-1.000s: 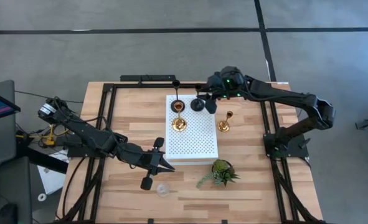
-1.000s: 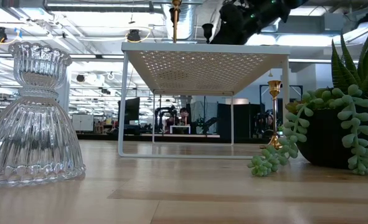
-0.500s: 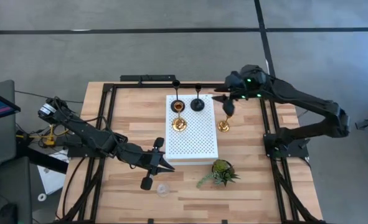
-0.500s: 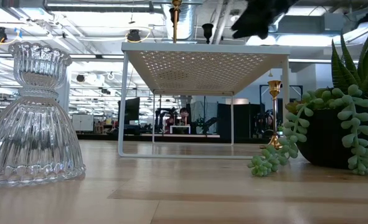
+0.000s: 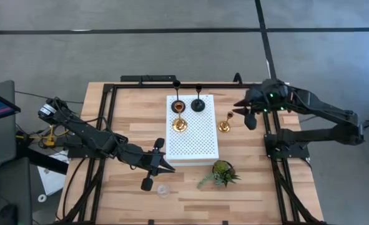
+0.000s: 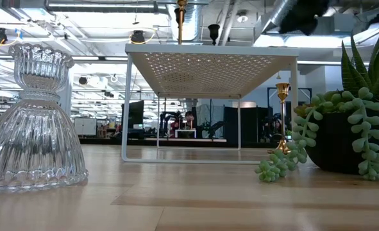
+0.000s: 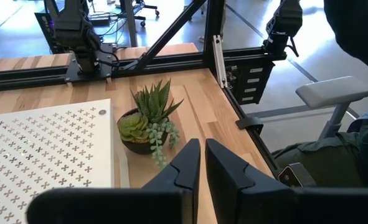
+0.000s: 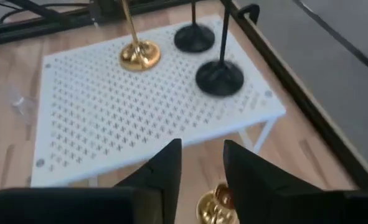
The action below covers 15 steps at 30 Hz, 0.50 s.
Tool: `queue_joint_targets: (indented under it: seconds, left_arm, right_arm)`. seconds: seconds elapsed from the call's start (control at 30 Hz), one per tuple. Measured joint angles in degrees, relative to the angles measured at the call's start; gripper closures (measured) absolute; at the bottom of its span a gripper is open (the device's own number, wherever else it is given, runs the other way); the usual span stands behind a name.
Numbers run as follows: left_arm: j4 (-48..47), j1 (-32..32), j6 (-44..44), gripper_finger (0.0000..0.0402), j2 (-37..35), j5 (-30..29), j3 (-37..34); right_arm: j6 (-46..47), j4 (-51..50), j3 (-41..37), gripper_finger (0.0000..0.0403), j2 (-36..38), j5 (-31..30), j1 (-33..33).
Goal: Pick & Place candle stick holders
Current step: Put the gold candle holder on the shelf
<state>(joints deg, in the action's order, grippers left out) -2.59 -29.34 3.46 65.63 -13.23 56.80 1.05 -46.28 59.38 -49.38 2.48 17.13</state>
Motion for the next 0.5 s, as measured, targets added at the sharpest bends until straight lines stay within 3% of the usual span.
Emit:
queue_joint_targets:
  seconds: [0.37,0.5]
  left_arm:
    - [0.0,0.0,0.0,0.0376,0.0,0.0,0.0]
    - [0.0,0.0,0.0,0.0376,0.0,0.0,0.0]
  right_arm:
    - [10.7,7.2,-21.7,0.0296,10.9,-5.6,-4.6]
    - [13.9,14.2,-27.2,0.0295,12.2,-7.0,-6.2]
